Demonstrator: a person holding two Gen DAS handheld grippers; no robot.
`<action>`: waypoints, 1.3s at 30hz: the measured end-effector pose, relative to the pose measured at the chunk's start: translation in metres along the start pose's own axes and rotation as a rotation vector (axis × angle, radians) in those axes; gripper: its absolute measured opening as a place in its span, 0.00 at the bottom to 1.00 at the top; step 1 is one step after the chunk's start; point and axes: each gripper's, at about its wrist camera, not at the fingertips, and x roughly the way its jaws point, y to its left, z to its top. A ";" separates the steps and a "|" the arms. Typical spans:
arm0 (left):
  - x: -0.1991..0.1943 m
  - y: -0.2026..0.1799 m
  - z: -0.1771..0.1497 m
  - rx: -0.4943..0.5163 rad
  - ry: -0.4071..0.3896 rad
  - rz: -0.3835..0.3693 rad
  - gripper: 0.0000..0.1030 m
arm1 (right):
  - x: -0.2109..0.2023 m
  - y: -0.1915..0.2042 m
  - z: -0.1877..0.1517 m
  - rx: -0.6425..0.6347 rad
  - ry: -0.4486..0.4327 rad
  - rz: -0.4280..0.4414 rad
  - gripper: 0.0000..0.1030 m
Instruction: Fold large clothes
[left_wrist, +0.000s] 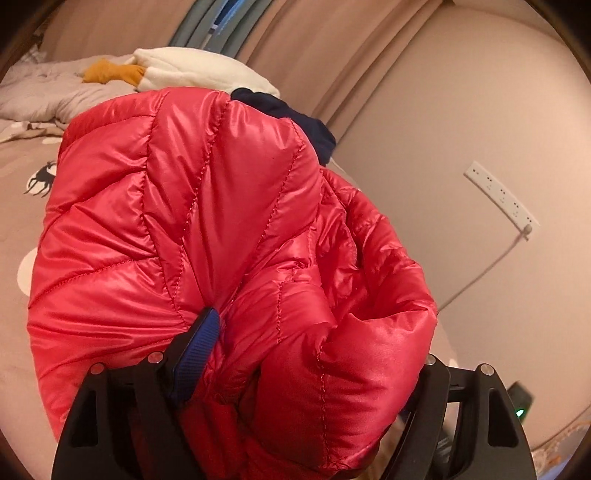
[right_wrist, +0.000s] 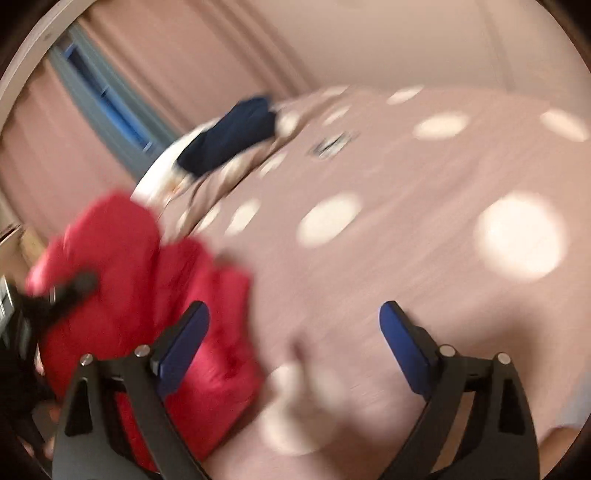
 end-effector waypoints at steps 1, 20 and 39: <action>0.002 -0.002 -0.002 0.001 -0.002 0.010 0.77 | -0.004 -0.008 0.006 0.016 -0.006 -0.007 0.91; 0.139 -0.099 -0.048 0.503 0.181 0.445 0.98 | -0.045 -0.063 0.056 0.021 -0.143 -0.173 0.92; 0.093 -0.114 -0.039 0.436 0.189 0.380 0.98 | -0.069 -0.051 0.073 -0.002 -0.158 -0.155 0.93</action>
